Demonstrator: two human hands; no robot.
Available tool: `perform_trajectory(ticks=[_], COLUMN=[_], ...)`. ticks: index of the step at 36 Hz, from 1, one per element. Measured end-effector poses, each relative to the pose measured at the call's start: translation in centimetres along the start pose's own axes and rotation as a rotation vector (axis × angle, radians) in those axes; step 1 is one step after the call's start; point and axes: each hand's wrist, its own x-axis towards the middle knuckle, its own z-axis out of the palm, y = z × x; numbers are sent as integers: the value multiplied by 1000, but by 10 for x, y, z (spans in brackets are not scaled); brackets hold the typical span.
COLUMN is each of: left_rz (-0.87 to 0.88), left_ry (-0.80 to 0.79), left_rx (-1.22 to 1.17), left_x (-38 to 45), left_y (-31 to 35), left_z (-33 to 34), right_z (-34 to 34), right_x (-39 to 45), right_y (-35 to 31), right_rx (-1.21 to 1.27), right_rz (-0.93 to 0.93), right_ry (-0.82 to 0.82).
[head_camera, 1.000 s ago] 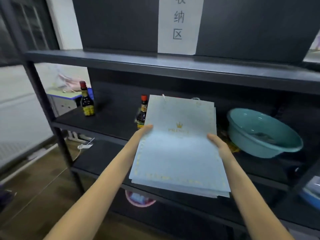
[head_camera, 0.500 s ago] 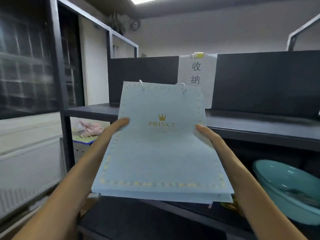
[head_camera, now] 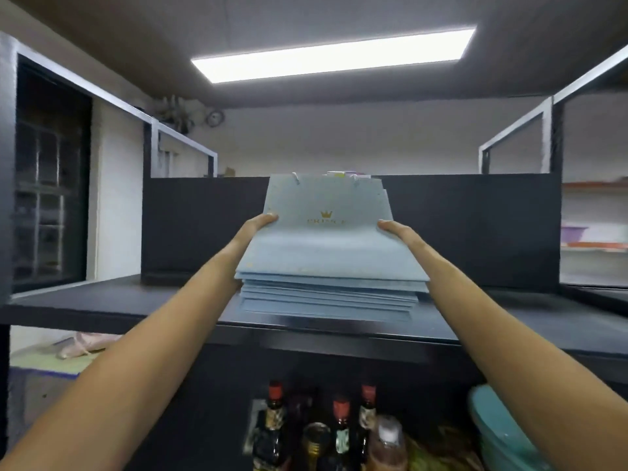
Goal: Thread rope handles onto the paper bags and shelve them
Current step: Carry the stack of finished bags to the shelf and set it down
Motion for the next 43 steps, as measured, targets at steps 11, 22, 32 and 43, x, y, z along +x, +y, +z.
perform_trajectory(ticks=[11, 22, 32, 43], left_rz=[-139, -187, -31, -64], left_ry=[-44, -55, -159, -197], left_rx=[-52, 11, -215, -233], left_x=[103, 149, 181, 180], left_y=[-62, -98, -114, -117], left_z=[18, 7, 7, 9], right_z=[-24, -24, -20, -17], right_x=[84, 135, 169, 172], right_y=[48, 88, 105, 109], right_rx=[34, -55, 126, 254], right_rz=[195, 287, 195, 57], right_ry=[-11, -38, -68, -39])
